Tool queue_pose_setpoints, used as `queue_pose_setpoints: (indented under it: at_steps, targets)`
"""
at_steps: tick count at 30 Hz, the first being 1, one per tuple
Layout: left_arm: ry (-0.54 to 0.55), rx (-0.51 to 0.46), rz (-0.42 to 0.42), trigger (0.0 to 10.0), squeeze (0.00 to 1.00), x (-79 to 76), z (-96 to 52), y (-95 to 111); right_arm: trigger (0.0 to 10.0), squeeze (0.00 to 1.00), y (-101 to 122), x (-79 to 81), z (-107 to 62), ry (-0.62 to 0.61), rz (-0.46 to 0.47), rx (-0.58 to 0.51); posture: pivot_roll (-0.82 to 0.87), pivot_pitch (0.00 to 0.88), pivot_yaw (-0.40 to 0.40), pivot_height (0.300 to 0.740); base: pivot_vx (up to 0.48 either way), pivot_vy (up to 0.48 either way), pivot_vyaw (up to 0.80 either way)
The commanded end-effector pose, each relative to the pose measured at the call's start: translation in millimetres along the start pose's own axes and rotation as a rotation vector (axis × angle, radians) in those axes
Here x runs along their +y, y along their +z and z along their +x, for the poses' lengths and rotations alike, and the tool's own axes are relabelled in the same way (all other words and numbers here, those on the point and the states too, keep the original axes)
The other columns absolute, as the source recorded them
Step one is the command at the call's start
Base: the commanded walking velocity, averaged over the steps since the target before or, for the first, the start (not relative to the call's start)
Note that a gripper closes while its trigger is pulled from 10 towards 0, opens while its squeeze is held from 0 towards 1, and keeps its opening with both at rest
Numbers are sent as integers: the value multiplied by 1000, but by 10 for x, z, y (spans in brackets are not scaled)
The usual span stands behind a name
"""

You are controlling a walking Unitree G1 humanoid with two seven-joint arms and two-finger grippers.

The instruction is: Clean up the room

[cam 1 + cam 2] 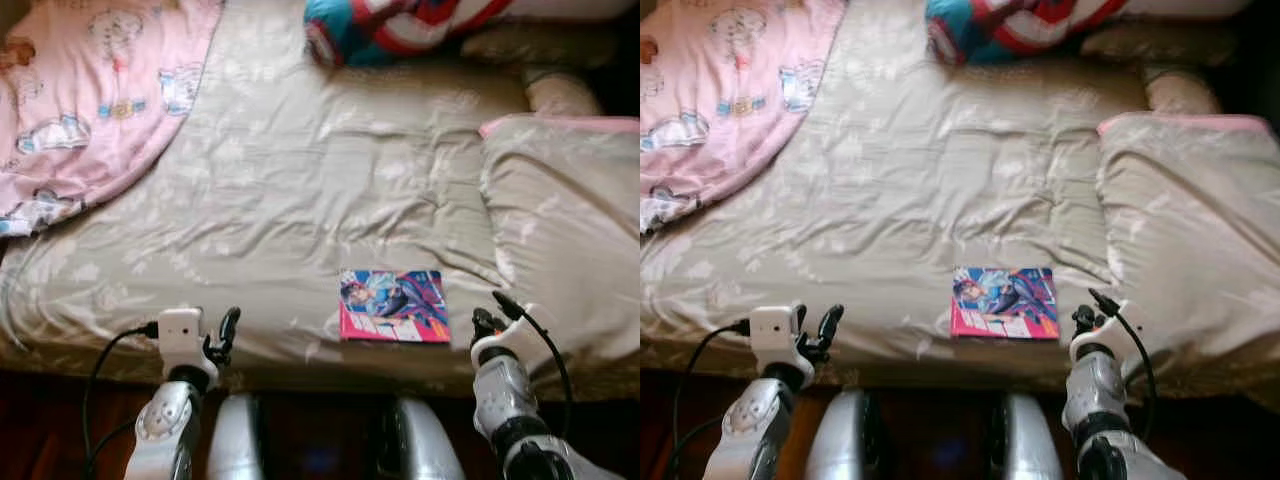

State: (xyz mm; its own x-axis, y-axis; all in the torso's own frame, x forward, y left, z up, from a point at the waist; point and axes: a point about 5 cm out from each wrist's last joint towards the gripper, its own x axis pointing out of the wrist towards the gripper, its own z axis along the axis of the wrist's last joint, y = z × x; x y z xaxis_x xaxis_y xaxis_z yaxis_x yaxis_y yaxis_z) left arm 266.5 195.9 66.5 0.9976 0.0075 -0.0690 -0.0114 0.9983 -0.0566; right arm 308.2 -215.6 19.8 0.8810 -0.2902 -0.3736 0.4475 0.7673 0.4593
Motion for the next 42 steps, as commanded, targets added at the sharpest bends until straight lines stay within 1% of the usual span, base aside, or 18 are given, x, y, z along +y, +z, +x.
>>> queue_pose_setpoints:
  at_steps: [1,2,3,5,6,7,12,15,17,19,22,24,29,34,35,37,39,42]
  targets:
    - [25,41,6,10000,0,48,-46,-110,10000,0,-87,-26,-33,-8,-16,23,73,104,-13,637,0,0,0]
    - [41,31,-3,10000,0,64,-11,-151,10000,0,-93,0,-39,10,-54,16,70,88,-16,637,0,0,0]
    - [41,31,-3,10000,0,64,-11,-151,10000,0,-93,0,-39,10,-54,16,70,88,-16,637,0,0,0]
    - [57,22,-13,10000,0,77,22,-191,10000,0,-109,67,-51,76,-165,5,69,73,-19,637,0,0,0]
    - [57,22,-13,10000,0,77,22,-191,10000,0,-109,67,-51,76,-165,5,69,73,-19,637,0,0,0]
    - [70,24,-21,10000,0,92,31,-206,10000,0,-127,110,-62,127,-223,4,67,62,-20,637,0,0,0]
    - [115,60,-58,10000,0,173,33,-326,10000,0,-171,160,-104,240,-294,-6,48,30,-23,637,0,0,0]
    - [126,90,-60,10000,0,199,17,-407,10000,0,-237,94,-133,254,-354,31,45,21,-23,647,0,0,0]
    - [125,106,-56,10000,0,197,11,-452,10000,0,-266,50,-148,249,-351,45,41,11,-23,662,0,0,0]
    - [121,134,-57,10000,0,194,-8,-514,10000,0,-348,-32,-184,234,-373,89,41,11,-23,677,0,0,0]
    - [126,176,-56,10000,0,208,-42,-618,10000,0,-462,-145,-242,199,-371,140,42,0,-18,697,0,0,0]
    - [127,182,-56,10000,0,212,-48,-635,10000,0,-483,-162,-254,195,-373,149,42,0,-18,702,0,0,0]
    - [134,289,-56,10000,0,252,-123,-815,10000,0,-713,-290,-377,167,-398,263,43,21,-13,737,0,0,0]
    - [140,355,-45,10000,0,281,-189,-920,10000,0,-805,-376,-441,143,-420,311,37,43,-14,740,0,0,0]
    - [143,396,-42,10000,0,290,-227,-978,10000,0,-839,-435,-472,122,-427,333,38,54,-17,740,0,0,0]
    - [145,415,-39,10000,0,295,-245,-1004,10000,0,-855,-462,-486,112,-430,345,38,54,-17,740,0,0,0]
    - [155,476,-37,10000,0,295,-310,-1092,10000,0,-902,-521,-527,97,-449,375,40,69,-23,740,0,0,0]
    - [160,532,-44,10000,0,284,-371,-1168,10000,0,-958,-581,-570,67,-467,418,36,77,-28,740,0,0,0]
